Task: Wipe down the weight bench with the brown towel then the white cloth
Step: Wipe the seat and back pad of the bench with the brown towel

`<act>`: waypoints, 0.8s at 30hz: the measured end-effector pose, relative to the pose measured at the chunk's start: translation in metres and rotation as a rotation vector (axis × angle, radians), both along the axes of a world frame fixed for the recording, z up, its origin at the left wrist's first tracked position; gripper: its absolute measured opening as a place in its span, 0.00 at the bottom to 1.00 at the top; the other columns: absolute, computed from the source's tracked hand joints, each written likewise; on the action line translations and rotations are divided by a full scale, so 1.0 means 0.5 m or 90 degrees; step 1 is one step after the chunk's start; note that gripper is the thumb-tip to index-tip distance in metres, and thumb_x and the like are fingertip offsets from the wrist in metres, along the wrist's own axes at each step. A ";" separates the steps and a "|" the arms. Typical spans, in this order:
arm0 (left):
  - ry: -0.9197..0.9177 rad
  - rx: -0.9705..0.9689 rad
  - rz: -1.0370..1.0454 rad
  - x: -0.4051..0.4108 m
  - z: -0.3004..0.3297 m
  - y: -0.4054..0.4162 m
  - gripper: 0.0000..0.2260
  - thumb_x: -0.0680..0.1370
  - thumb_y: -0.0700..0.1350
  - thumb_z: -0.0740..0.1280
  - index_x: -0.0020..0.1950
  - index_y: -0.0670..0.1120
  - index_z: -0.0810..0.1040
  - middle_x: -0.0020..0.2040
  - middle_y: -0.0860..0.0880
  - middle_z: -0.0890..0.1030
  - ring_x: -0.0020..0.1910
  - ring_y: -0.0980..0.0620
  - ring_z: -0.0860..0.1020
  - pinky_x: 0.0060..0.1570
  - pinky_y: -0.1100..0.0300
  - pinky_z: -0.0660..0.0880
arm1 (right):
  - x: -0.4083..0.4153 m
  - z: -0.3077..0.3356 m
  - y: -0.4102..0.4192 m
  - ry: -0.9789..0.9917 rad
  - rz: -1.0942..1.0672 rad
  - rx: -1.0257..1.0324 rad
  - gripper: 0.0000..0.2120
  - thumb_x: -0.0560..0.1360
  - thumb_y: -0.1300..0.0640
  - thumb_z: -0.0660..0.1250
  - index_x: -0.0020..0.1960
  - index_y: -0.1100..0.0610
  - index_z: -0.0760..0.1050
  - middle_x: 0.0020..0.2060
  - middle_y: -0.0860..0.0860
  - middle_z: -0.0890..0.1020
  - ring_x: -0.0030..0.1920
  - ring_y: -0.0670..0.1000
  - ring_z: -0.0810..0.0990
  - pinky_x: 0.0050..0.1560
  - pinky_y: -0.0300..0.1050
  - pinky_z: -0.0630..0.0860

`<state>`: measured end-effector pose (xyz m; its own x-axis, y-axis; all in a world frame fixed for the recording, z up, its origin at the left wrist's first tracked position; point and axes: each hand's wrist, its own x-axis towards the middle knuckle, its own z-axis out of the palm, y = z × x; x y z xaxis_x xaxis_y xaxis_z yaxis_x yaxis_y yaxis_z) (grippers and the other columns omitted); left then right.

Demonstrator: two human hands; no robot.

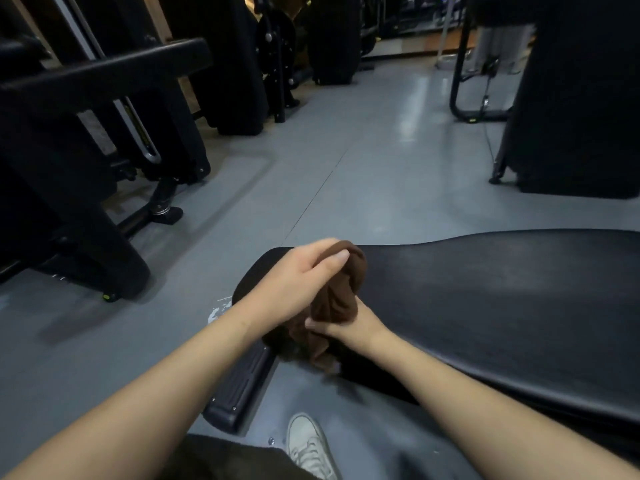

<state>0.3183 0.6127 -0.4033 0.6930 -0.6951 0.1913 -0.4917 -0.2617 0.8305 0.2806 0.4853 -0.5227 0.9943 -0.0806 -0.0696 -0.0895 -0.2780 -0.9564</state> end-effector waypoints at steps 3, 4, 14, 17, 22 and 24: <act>-0.016 -0.033 -0.025 -0.033 0.035 -0.009 0.09 0.81 0.48 0.63 0.54 0.49 0.81 0.49 0.53 0.83 0.52 0.55 0.80 0.57 0.56 0.74 | -0.062 0.068 -0.025 0.058 -0.077 0.139 0.10 0.75 0.53 0.74 0.56 0.47 0.79 0.47 0.44 0.85 0.46 0.44 0.84 0.48 0.45 0.82; -0.016 -0.044 -0.019 -0.039 0.040 -0.012 0.08 0.80 0.48 0.64 0.54 0.50 0.81 0.49 0.53 0.84 0.52 0.56 0.80 0.57 0.56 0.74 | -0.081 0.085 -0.035 0.069 -0.088 0.189 0.06 0.77 0.56 0.72 0.53 0.48 0.79 0.42 0.42 0.86 0.42 0.42 0.84 0.43 0.42 0.82; 0.201 -0.010 0.119 -0.132 -0.081 -0.072 0.12 0.73 0.62 0.70 0.55 0.63 0.77 0.62 0.53 0.77 0.60 0.55 0.79 0.61 0.52 0.76 | -0.264 0.192 -0.149 -0.002 -0.194 0.316 0.17 0.70 0.72 0.64 0.54 0.60 0.83 0.45 0.59 0.86 0.43 0.56 0.84 0.43 0.49 0.81; 0.496 0.004 0.046 -0.177 -0.133 -0.109 0.29 0.68 0.75 0.66 0.63 0.62 0.75 0.64 0.52 0.80 0.61 0.50 0.80 0.61 0.44 0.76 | -0.309 0.187 -0.188 -0.011 -0.186 0.298 0.20 0.67 0.72 0.64 0.56 0.60 0.81 0.47 0.58 0.85 0.48 0.55 0.83 0.50 0.51 0.78; 0.691 -0.020 -0.112 -0.224 -0.121 -0.175 0.32 0.78 0.73 0.50 0.70 0.56 0.77 0.66 0.44 0.80 0.63 0.37 0.79 0.56 0.37 0.77 | -0.355 0.185 -0.231 -0.004 -0.178 0.300 0.21 0.66 0.68 0.64 0.59 0.58 0.79 0.49 0.58 0.84 0.50 0.56 0.82 0.52 0.52 0.73; 0.713 -0.079 -0.078 -0.233 -0.106 -0.206 0.28 0.81 0.68 0.52 0.69 0.52 0.78 0.64 0.43 0.81 0.63 0.38 0.80 0.58 0.35 0.76 | -0.367 0.191 -0.245 -0.013 -0.180 0.283 0.23 0.65 0.65 0.66 0.60 0.57 0.78 0.51 0.56 0.85 0.52 0.54 0.83 0.52 0.47 0.77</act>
<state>0.2019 0.5096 -0.4562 0.4464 -0.7894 -0.4214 0.5277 -0.1481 0.8364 0.0969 0.3629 -0.4273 0.9395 -0.3129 -0.1395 -0.0827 0.1880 -0.9787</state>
